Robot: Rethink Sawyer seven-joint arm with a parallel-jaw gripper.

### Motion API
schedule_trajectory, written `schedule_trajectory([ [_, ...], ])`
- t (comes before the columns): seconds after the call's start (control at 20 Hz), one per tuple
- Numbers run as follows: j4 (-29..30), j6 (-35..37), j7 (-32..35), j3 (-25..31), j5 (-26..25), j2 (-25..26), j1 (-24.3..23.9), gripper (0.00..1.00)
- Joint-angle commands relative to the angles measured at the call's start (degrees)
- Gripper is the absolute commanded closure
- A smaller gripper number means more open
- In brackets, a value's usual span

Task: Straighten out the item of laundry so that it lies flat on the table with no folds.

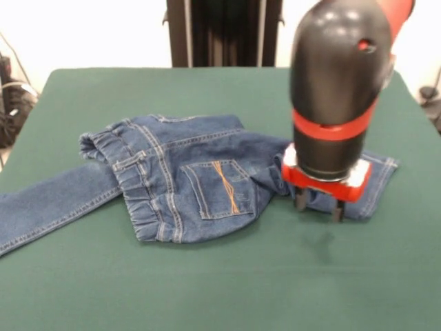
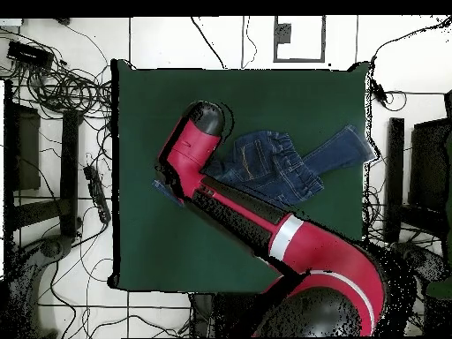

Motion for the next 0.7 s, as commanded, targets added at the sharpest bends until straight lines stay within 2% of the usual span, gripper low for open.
schedule_trajectory([
  [0.05, 3.7, -2.9, -4.8, 4.4, 3.2, 3.2, 1.8, 0.0],
  [0.5, 2.2, -6.9, -8.9, 6.0, 3.8, 3.3, 1.1, 0.0],
  [0.7, 0.2, -10.6, -15.3, 7.4, 4.5, 4.0, -0.1, 0.0],
])
